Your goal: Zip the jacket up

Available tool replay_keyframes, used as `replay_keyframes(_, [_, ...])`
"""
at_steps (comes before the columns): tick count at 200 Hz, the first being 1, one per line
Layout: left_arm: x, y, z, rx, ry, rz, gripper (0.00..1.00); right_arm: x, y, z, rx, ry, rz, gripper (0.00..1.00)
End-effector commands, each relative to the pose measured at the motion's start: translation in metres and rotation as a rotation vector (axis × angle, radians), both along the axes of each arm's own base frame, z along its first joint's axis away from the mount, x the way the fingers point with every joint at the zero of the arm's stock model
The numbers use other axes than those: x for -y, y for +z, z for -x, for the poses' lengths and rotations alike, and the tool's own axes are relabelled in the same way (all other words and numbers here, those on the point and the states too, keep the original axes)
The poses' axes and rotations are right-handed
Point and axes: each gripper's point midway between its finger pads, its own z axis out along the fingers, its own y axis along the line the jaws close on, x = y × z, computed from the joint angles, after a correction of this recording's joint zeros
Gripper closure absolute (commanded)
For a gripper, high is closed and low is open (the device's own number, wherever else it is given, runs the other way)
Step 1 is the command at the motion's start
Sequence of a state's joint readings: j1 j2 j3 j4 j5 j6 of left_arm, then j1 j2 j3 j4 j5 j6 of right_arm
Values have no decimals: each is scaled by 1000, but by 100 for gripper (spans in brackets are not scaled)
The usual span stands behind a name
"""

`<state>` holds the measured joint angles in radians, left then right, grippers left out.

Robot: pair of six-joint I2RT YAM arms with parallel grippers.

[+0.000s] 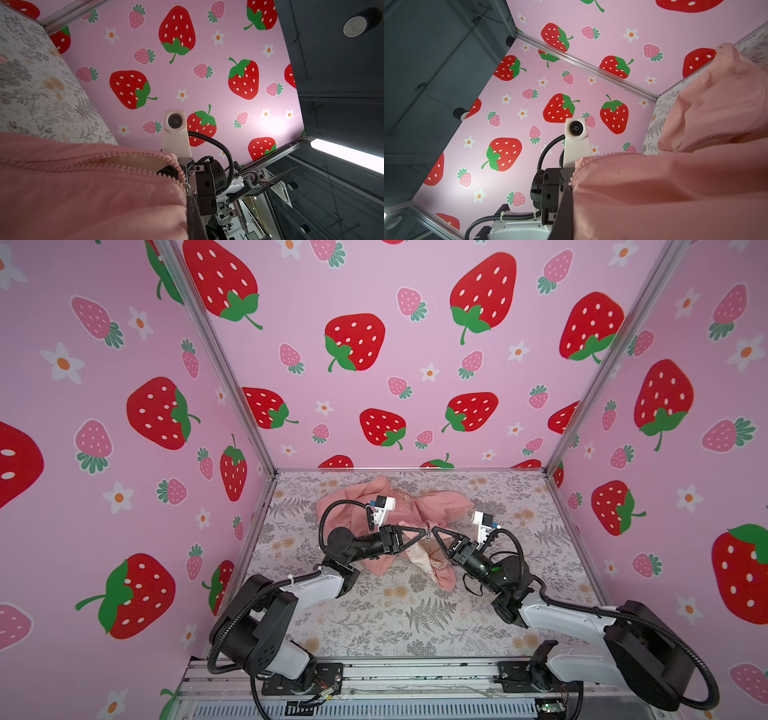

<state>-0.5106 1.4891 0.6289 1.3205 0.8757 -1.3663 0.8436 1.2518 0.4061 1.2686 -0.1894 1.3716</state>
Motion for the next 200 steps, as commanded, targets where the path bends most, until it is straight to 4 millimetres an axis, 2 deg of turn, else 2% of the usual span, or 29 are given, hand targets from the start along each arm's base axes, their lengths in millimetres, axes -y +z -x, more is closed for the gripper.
replay_keyframes(1, [-8,39,-6,104,45,93,100,3,8,12,35,20,-21,100])
replay_keyframes(64, [-11,26,-21,61,100,88,100,-8,0,22,19,48,-19,100])
replay_keyframes(93, [-12,23,-23,50,115,88,100,-13,-3,20,11,48,-20,100])
replay_keyframes(136, [-17,30,-26,50,144,109,100,-21,-12,19,11,43,27,100])
replay_keyframes(200, [-28,28,-42,2,229,135,100,-27,-29,25,-4,47,62,100])
